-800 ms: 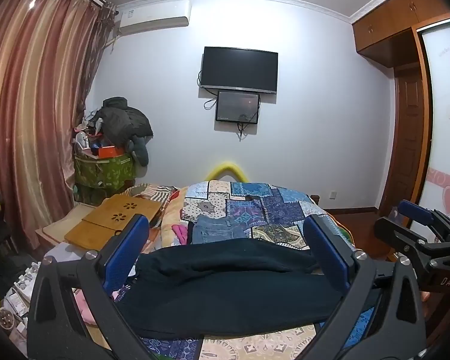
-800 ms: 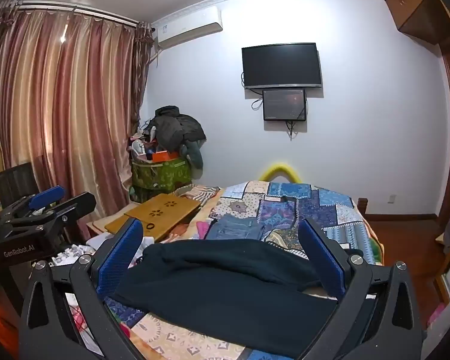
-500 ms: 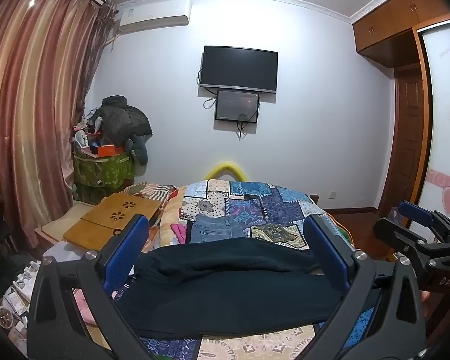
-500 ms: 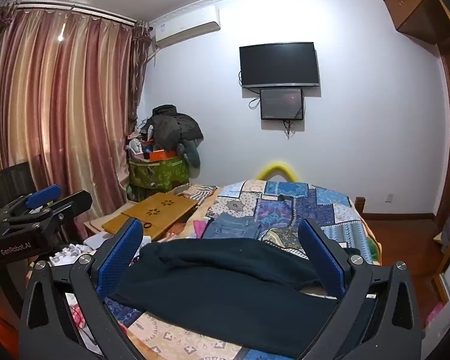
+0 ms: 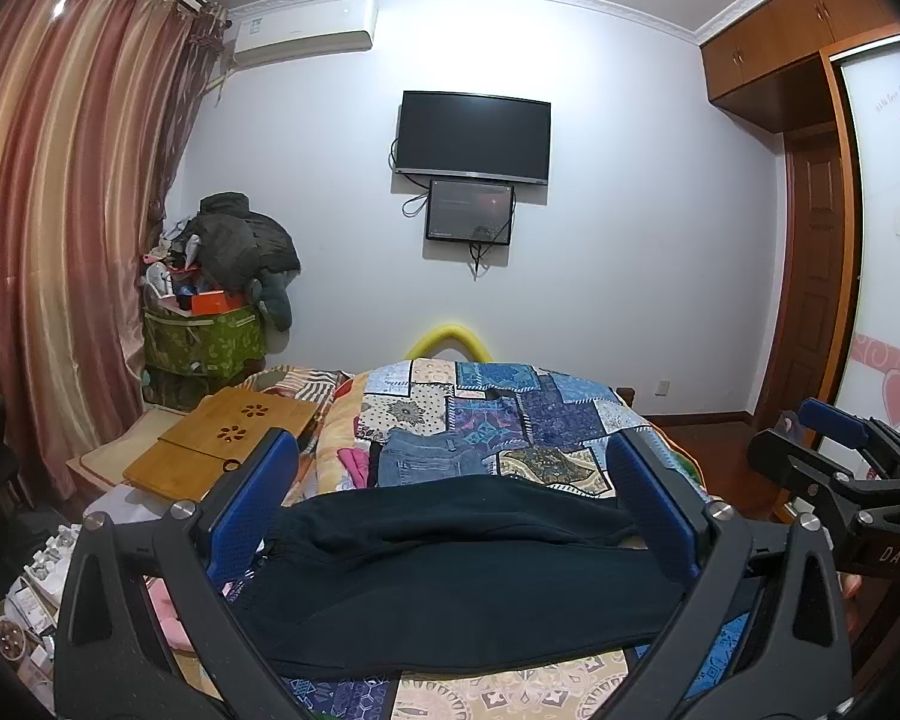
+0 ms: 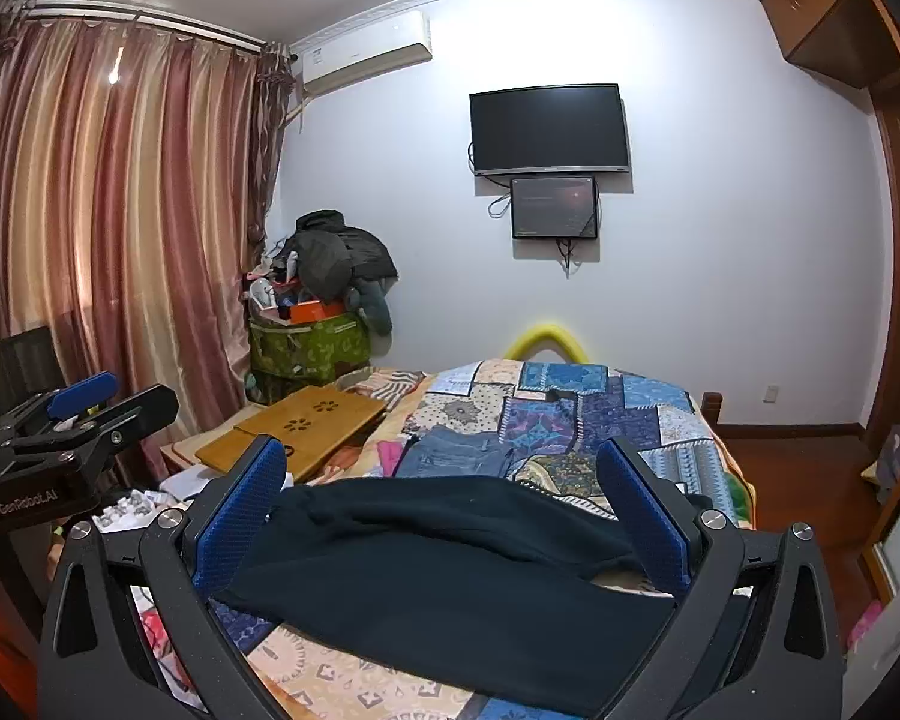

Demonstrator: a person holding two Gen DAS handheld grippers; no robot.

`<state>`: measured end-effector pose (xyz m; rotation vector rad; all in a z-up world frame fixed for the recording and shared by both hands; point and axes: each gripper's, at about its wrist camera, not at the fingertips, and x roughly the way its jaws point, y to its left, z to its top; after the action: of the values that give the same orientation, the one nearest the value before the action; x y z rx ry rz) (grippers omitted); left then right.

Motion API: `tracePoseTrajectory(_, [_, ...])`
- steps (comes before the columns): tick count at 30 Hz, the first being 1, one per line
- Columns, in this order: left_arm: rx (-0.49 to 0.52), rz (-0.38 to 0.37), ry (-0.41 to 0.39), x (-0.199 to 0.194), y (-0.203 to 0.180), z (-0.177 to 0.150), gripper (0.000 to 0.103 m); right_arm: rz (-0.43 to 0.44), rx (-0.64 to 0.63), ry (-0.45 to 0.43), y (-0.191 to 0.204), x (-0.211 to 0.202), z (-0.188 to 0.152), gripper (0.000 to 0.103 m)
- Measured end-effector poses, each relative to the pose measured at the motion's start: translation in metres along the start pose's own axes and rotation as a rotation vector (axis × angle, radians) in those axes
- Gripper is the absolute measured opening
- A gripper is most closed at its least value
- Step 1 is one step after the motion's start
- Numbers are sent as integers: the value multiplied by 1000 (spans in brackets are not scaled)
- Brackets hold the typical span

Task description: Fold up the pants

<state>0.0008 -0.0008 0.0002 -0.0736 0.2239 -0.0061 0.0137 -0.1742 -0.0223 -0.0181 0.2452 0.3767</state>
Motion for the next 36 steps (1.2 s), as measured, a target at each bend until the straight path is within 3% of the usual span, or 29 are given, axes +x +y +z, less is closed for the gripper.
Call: tracePoseTrajectory(36, [-8,-9,7,3,2,-1,103,-3,-1,-11,-6,-1,3,103])
